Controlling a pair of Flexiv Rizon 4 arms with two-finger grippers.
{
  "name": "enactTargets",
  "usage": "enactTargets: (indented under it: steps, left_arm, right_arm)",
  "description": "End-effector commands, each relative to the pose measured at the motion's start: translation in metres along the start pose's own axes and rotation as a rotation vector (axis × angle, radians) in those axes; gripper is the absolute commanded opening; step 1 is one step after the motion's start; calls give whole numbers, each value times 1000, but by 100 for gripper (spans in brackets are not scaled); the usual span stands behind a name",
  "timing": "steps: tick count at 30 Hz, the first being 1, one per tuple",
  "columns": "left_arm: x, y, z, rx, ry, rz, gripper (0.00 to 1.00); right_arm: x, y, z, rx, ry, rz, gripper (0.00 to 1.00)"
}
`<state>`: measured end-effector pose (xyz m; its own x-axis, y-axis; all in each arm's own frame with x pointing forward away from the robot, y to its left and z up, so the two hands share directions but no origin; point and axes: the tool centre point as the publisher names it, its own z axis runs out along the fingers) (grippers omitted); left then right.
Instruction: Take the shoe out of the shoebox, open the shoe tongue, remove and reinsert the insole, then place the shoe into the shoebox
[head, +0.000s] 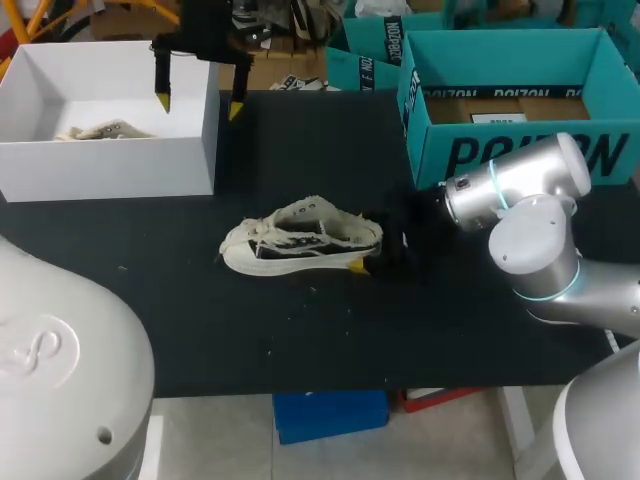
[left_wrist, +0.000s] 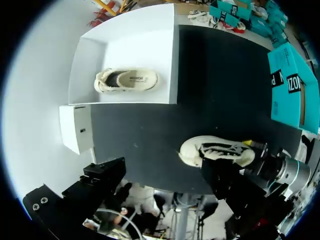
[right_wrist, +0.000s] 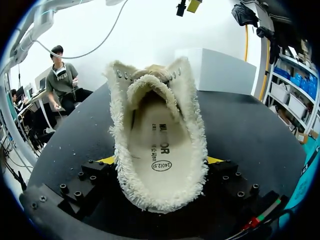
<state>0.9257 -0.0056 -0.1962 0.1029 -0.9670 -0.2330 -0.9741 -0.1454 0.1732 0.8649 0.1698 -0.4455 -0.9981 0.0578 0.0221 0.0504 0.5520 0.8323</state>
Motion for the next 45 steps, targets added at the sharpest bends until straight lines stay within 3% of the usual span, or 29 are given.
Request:
enactTargets:
  steps: [1, 13, 17, 24, 33, 38, 45]
  left_arm:
    - [12, 21, 4, 22, 72, 45, 100]
    - [12, 21, 4, 22, 72, 45, 100]
    - [12, 10, 4, 123, 148, 64, 100]
    - [36, 21, 20, 198, 148, 199, 100]
    - [80, 36, 40, 176, 84, 268, 100]
    - [109, 47, 48, 155, -23, 291, 100]
    - [135, 59, 61, 160, -70, 328, 100]
  right_arm:
    - [0, 0, 1, 1, -2, 0, 0]
    - [0, 0, 1, 1, -2, 0, 0]
    - [0, 0, 1, 1, -2, 0, 0]
    - [0, 0, 1, 1, -2, 0, 0]
    - [0, 0, 1, 1, -2, 0, 0]
    - [0, 0, 1, 1, -2, 0, 0]
    - [0, 0, 1, 1, -2, 0, 0]
